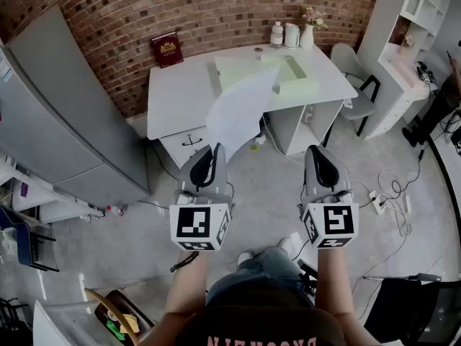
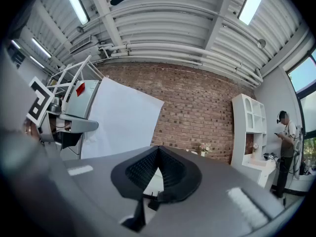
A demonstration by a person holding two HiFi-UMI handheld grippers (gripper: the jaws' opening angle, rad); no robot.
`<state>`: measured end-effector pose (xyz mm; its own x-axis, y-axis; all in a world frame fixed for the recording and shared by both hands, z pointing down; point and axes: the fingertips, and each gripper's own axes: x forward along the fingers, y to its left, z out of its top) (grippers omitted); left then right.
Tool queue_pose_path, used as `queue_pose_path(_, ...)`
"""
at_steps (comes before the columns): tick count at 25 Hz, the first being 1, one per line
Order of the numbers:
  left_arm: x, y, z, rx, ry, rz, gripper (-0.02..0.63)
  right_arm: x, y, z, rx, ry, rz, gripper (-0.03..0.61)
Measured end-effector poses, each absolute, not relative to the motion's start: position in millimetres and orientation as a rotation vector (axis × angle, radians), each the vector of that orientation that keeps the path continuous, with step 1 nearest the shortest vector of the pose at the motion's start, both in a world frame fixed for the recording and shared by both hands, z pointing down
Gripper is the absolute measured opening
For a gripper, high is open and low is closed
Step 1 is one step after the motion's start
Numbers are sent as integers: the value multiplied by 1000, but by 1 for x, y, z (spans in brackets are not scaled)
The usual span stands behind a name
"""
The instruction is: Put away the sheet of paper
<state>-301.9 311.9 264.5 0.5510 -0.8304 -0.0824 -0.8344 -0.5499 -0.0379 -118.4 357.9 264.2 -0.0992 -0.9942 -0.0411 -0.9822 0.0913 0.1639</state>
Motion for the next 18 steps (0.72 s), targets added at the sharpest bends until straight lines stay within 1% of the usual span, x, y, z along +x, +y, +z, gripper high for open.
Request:
queue_pose_path(9, -304, 302, 269, -2705, 1453, 96, -2, -121, 348, 266, 2062, -2299, -223, 0)
queue_pose_path(18, -281, 249, 272, -2701, 1463, 111, -2, -97, 297, 275, 2060, -2281, -227, 2)
